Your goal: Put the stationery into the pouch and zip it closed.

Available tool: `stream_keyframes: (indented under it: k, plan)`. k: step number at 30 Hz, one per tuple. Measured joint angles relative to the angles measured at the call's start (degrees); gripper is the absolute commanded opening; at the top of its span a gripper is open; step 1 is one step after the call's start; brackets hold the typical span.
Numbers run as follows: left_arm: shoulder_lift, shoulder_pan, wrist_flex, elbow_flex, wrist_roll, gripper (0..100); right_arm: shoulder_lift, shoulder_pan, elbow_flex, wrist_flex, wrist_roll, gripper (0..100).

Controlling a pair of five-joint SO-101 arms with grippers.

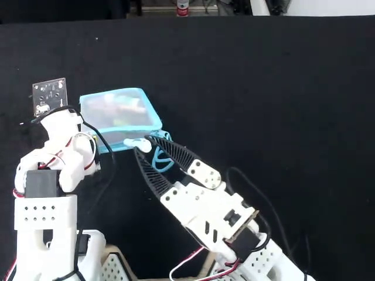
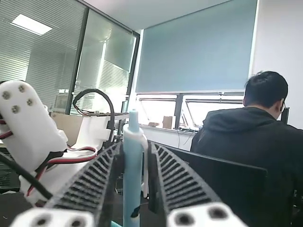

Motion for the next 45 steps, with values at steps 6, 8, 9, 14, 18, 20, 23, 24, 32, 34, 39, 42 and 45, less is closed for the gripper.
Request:
stream_keyframes:
  k: [6,8,9,14,18,20,23,24,32,34,39,42,45]
  plan:
    - [0.00,0.09,0.00,0.00,0.00,3,3.52,-0.09,-0.18,0.09,0.00,1.1]
    - [0.00,0.09,0.00,0.00,0.00,3,7.03,-0.09,-2.11,0.09,0.00,1.1]
    - [0.00,0.09,0.00,0.00,0.00,3,9.23,-0.09,-3.60,0.09,0.00,1.1]
    - [0.44,0.18,0.00,0.09,-0.09,3,22.33,-0.18,-9.93,-0.44,0.00,1.1]
    - [0.70,0.18,0.00,0.18,-0.09,3,29.71,-0.18,-13.27,-0.53,-0.09,1.1]
    - [0.70,0.18,0.00,0.18,-0.09,3,30.59,-0.18,-13.36,-0.53,-0.09,1.1]
    - [0.70,0.18,0.00,0.18,-0.09,3,30.33,-0.18,-13.36,-0.53,-0.09,1.1]
    - [0.70,0.18,0.00,0.18,-0.09,3,29.80,-0.18,-13.19,-0.53,-0.09,1.1]
    - [0.70,0.00,0.00,0.18,-0.09,3,19.08,-0.09,-9.76,0.00,0.00,1.1]
    - [0.70,0.00,0.00,0.18,-0.09,3,16.44,-0.09,-8.44,0.00,0.00,1.1]
    - [0.70,0.00,0.00,0.18,-0.09,3,14.59,-0.09,-8.09,0.00,0.00,1.1]
    - [0.70,0.00,0.00,0.18,-0.09,3,14.59,0.18,-8.09,-3.52,0.18,1.1]
    - [0.70,0.00,0.00,0.18,-0.09,3,15.47,1.14,-8.09,-8.70,2.64,1.1]
